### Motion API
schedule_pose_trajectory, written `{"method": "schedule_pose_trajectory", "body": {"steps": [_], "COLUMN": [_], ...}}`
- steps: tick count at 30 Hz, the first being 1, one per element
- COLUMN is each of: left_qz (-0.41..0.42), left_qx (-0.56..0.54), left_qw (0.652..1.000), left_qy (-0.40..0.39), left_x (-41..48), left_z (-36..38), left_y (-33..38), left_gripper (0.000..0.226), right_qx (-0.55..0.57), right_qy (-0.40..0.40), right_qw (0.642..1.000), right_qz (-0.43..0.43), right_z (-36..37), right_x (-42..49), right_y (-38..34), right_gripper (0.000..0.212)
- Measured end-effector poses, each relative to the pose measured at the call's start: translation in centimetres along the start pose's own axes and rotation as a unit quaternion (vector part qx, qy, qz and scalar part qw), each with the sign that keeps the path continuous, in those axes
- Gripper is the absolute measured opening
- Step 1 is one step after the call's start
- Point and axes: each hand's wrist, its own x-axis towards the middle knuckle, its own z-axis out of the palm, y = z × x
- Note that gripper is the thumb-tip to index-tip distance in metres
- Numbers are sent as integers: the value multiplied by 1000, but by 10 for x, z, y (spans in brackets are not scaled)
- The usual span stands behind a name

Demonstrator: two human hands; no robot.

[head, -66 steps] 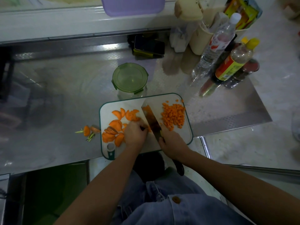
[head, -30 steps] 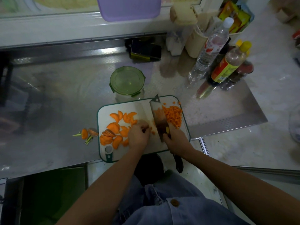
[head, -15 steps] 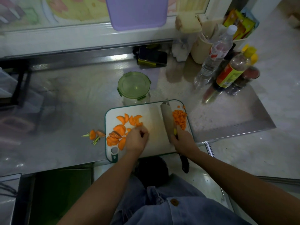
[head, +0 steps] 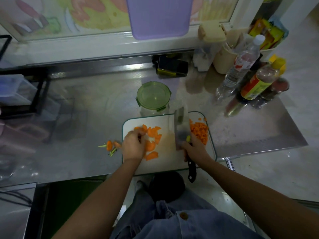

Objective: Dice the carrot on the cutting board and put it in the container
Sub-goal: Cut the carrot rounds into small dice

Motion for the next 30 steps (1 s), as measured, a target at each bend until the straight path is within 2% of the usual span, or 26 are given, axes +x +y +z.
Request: {"method": "schedule_pose_trajectory", "body": {"steps": [3, 6, 8, 11, 13, 16, 21, 25, 27, 30], "left_qz": [23, 35, 50, 90, 108, 87, 86, 59, 30, 0], "left_qx": [42, 65, 95, 175, 222, 234, 156, 22, -54, -94], "left_qw": [999, 994, 987, 969, 960, 963, 978, 994, 993, 981], "left_qy": [16, -77, -122, -147, -132, -99, -109, -85, -104, -170], "left_x": [15, 35, 44, 51, 53, 57, 61, 59, 53, 39], "left_z": [-6, -8, -8, -7, -5, -5, -10, -15, -12, 7], "left_y": [-7, -14, -17, -18, -17, -16, -23, -18, -8, 13], "left_gripper": [24, 49, 60, 55, 47, 31, 8, 13, 15, 19], "right_qx": [53, 61, 23, -8, -8, -25, -41, -38, -43, -57], "right_qy": [-20, -20, -20, -20, -13, -8, -14, -8, -5, 14], "right_qw": [998, 997, 999, 999, 1000, 999, 999, 999, 999, 998], "right_qz": [16, 38, 30, 26, 24, 23, 33, 19, 8, -11], "right_z": [14, 27, 32, 38, 39, 39, 38, 33, 30, 20], "right_x": [1, 2, 3, 6, 7, 10, 12, 11, 9, 4], "right_y": [-13, -14, -8, -3, -2, 1, 4, 0, 0, 0], "right_gripper": [24, 24, 21, 22, 23, 20, 28, 31, 32, 30]}}
